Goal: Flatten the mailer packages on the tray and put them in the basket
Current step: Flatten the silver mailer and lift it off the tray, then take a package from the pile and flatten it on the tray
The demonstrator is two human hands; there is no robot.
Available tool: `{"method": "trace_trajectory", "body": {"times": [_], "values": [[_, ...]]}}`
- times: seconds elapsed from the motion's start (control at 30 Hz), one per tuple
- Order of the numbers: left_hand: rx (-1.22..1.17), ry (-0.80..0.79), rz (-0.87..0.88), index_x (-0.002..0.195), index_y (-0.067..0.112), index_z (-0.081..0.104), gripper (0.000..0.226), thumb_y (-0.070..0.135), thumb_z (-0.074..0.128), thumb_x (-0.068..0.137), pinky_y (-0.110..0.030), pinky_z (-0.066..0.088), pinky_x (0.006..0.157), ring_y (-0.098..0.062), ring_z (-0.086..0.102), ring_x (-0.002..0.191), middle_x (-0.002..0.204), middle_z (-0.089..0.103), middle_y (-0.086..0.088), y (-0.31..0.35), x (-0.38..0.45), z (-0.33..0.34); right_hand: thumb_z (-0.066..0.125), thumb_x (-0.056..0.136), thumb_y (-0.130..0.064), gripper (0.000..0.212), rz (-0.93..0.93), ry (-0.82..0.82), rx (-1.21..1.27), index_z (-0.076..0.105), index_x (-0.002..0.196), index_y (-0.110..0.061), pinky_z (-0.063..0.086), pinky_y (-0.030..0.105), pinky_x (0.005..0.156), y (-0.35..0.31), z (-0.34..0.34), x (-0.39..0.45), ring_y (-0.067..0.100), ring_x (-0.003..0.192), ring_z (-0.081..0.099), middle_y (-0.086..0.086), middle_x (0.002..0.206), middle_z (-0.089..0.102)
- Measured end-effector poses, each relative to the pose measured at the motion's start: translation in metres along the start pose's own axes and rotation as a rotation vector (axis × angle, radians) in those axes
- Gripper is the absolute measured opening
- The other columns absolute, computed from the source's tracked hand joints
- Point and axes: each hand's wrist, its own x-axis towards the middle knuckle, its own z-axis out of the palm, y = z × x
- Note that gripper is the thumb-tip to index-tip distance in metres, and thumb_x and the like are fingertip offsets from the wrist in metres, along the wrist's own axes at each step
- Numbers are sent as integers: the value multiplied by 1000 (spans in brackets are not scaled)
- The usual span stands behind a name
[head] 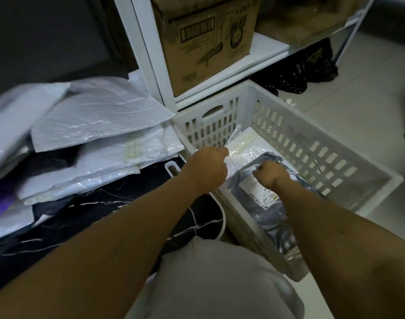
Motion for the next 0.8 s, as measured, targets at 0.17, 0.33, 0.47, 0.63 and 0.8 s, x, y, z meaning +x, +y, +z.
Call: {"method": "trace_trajectory", "body": {"times": [0.17, 0.33, 0.47, 0.63, 0.8], "values": [[-1, -11, -104, 124, 11, 56, 32, 15, 43, 95, -32, 43, 91, -25, 55, 108, 120, 61, -9, -14, -43, -39, 47, 97, -24, 32, -100, 122, 32, 67, 111, -3, 44, 32, 85, -46, -39, -32, 34, 108, 58, 17, 116, 65], [70, 29, -202, 122, 10, 56, 30, 17, 43, 96, -37, 45, 91, -28, 54, 107, 119, 61, -12, -48, -103, -88, 49, 95, -17, 28, -231, 79, 90, 67, 104, 2, 52, 44, 89, -116, -57, -62, 36, 98, 62, 20, 107, 67], [48, 104, -343, 131, 12, 52, 36, 19, 45, 96, -35, 44, 95, -28, 52, 116, 128, 58, -12, -83, -155, -121, 50, 91, -17, 22, -384, 17, 5, 65, 90, -1, 53, 40, 86, -190, -56, -98, 35, 96, 64, 18, 101, 67], [111, 234, -535, 121, 14, 58, 32, 19, 46, 92, -33, 45, 85, -30, 56, 109, 119, 62, -11, -122, -210, -143, 50, 95, -19, 27, -613, -23, -110, 66, 107, -1, 49, 35, 90, -276, -37, -149, 34, 104, 61, 17, 112, 65], [349, 407, -883, 112, 7, 56, 24, 16, 50, 90, -36, 36, 70, -35, 53, 104, 113, 54, -15, -164, -256, -151, 50, 95, -20, 21, -829, -74, -184, 68, 96, -9, 50, 37, 91, -338, 2, -198, 29, 100, 63, 10, 107, 68]]}}
